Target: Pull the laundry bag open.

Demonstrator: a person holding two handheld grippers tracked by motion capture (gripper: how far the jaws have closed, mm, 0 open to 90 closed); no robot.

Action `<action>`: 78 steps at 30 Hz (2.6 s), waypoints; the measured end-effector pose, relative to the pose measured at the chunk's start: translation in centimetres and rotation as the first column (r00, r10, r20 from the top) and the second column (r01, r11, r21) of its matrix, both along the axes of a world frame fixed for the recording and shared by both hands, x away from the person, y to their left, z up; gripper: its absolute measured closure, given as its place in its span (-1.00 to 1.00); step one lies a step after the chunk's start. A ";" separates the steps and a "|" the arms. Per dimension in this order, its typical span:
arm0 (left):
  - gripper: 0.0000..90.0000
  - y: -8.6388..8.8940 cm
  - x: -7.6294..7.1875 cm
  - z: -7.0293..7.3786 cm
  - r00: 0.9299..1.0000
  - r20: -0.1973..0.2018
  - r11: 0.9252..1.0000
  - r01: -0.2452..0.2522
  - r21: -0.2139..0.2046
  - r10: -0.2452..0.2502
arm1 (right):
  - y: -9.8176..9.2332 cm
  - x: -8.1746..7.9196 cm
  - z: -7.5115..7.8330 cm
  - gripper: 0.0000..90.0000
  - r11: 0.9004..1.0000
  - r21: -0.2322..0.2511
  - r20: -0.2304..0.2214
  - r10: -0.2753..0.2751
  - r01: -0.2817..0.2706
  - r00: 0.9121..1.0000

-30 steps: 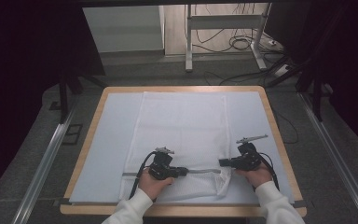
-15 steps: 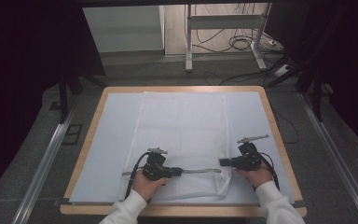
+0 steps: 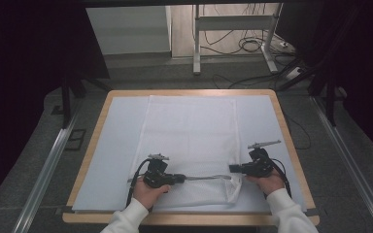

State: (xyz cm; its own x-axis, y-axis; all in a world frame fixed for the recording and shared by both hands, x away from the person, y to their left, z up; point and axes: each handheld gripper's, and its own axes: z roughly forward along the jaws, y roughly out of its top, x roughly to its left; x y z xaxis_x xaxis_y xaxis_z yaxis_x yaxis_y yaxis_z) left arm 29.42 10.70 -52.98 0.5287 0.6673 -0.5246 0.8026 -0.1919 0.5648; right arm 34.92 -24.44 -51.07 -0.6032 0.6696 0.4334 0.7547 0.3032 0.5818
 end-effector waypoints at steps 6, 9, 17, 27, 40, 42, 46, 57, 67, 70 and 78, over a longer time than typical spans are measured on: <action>0.93 0.5 -0.2 0.1 1.000 0.002 1.000 0.002 0.001 -0.002 | -0.2 0.0 0.0 0.95 1.000 0.003 0.001 -0.003 0.003 1.000; 0.93 0.9 -0.3 0.1 1.000 0.003 1.000 -0.009 0.002 0.009 | -0.2 -0.1 0.0 0.95 1.000 0.006 0.006 -0.005 0.005 1.000; 0.93 1.7 -0.3 0.1 1.000 0.004 1.000 -0.024 0.011 0.024 | -0.3 0.0 0.0 0.95 1.000 0.008 0.010 -0.007 0.006 1.000; 0.93 2.4 -0.4 0.2 1.000 0.012 0.999 -0.028 0.020 0.028 | -0.3 0.0 0.0 0.95 1.000 0.012 0.013 -0.012 0.011 1.000; 0.93 3.4 -0.6 0.0 0.999 0.004 0.999 -0.037 0.029 0.037 | -0.3 0.0 0.0 0.95 1.000 0.010 0.016 -0.012 0.012 1.000; 0.93 3.6 -0.5 0.1 0.999 0.005 0.999 -0.043 0.028 0.043 | -0.3 0.0 0.0 0.95 1.000 0.010 0.018 -0.013 0.013 1.000; 0.93 4.1 -0.6 0.0 0.999 -0.003 0.998 -0.049 0.031 0.050 | -0.4 0.0 0.0 0.95 1.000 0.011 0.015 -0.012 0.012 1.000; 0.93 5.1 -0.8 0.0 0.998 0.007 0.998 -0.058 0.034 0.058 | -0.4 0.0 0.0 0.95 1.000 0.012 0.017 -0.012 0.012 1.000; 0.93 6.0 -1.0 0.0 0.997 0.001 0.997 -0.073 0.030 0.073 | -0.3 0.0 0.0 0.95 1.000 0.010 0.017 -0.010 0.010 1.000; 0.93 6.2 -1.0 0.0 0.997 0.002 0.997 -0.077 0.030 0.077 | -0.3 0.0 0.0 0.94 1.000 0.010 0.018 -0.010 0.010 1.000; 0.93 7.0 -1.1 -0.1 0.996 -0.002 0.995 -0.093 0.026 0.093 | -0.3 0.0 0.0 0.94 1.000 0.011 0.020 -0.010 0.010 1.000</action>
State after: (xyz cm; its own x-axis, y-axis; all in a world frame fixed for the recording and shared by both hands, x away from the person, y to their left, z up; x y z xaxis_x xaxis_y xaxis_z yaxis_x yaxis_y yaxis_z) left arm 28.29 17.65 -53.06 0.4616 0.7268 -0.5087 0.8197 -0.1302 0.5578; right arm 34.89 -24.74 -51.07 -0.6053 0.6707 0.4286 0.7456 0.2893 0.6003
